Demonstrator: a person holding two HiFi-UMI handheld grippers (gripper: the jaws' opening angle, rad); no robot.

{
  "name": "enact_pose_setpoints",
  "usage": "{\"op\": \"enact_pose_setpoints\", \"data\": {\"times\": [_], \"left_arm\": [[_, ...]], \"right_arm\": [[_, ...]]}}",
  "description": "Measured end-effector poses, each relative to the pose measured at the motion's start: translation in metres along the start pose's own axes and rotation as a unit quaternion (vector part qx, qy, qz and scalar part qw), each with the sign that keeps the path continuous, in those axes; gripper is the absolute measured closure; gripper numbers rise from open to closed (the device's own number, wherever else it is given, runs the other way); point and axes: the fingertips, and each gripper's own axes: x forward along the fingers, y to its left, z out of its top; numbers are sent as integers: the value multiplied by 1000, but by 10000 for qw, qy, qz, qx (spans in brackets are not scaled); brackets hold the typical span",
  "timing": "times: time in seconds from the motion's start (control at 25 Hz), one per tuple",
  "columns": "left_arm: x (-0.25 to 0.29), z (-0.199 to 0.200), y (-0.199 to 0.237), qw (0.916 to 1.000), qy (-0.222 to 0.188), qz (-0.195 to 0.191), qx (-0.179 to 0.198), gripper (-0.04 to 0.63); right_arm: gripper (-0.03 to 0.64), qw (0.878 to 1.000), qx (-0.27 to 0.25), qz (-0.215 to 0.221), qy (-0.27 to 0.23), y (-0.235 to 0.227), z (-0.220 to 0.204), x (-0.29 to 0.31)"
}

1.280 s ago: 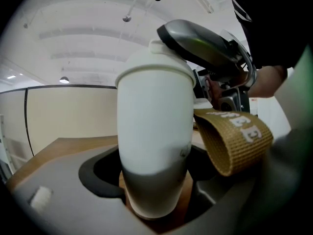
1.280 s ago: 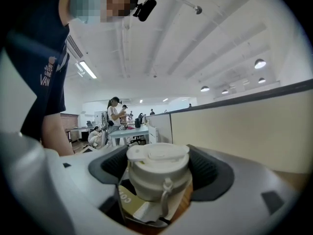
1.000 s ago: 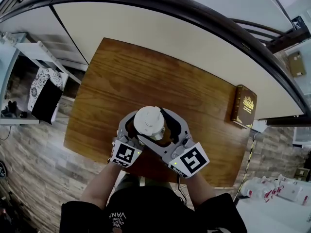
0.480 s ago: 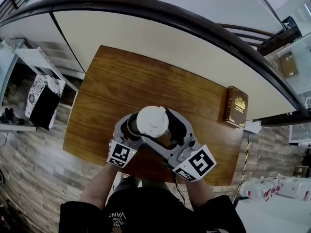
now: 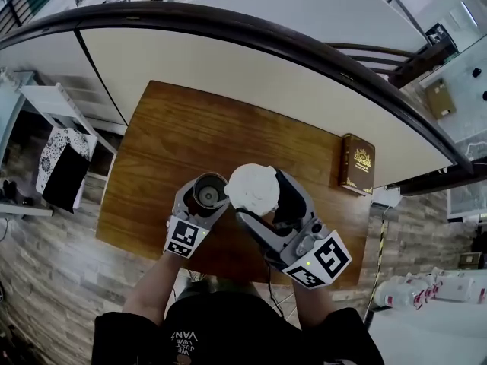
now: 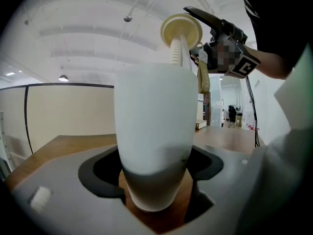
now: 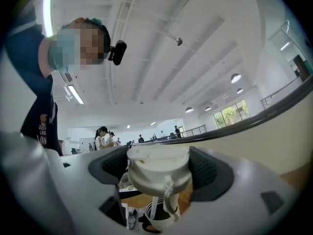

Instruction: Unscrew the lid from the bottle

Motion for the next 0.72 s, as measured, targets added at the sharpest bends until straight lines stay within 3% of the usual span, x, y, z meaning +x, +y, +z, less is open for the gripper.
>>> {"op": "enact_pose_setpoints", "data": {"times": [0.4, 0.72], "left_arm": [[-11, -13, -2, 9993, 303, -77, -205, 199], [-69, -13, 4, 9980, 426, 336, -327, 199]], "right_arm": [[261, 9976, -26, -481, -505, 5, 36, -45], [261, 9956, 54, -738, -580, 13, 33, -70]]}}
